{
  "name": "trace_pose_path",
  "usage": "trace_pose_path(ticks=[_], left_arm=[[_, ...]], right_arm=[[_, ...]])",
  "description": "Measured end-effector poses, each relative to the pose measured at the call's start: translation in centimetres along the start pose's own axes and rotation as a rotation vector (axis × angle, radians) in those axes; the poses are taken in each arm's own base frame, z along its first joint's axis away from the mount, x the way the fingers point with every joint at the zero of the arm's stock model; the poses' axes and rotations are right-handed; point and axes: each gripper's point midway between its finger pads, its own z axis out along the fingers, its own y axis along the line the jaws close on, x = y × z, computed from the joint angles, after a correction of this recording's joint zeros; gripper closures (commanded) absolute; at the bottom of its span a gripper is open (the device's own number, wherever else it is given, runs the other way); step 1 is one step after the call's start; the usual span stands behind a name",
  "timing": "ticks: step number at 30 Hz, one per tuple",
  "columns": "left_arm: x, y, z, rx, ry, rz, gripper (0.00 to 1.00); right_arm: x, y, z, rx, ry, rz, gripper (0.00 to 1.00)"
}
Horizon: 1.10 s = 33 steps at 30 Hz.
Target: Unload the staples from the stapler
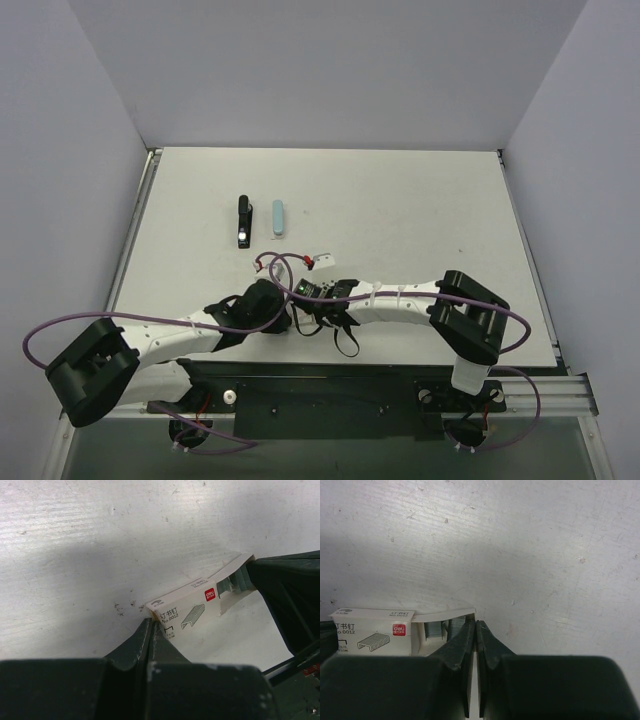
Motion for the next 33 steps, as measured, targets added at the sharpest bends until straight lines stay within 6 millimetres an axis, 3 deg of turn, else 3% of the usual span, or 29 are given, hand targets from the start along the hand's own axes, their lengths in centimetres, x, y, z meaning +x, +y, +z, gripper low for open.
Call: trace_pose_path(ticks=[33], left_arm=[[0.4,-1.3,0.4,0.031,0.003,0.010,1.00]], right_arm=[[-0.5,-1.7,0.7,0.037,0.011,0.070,1.00]])
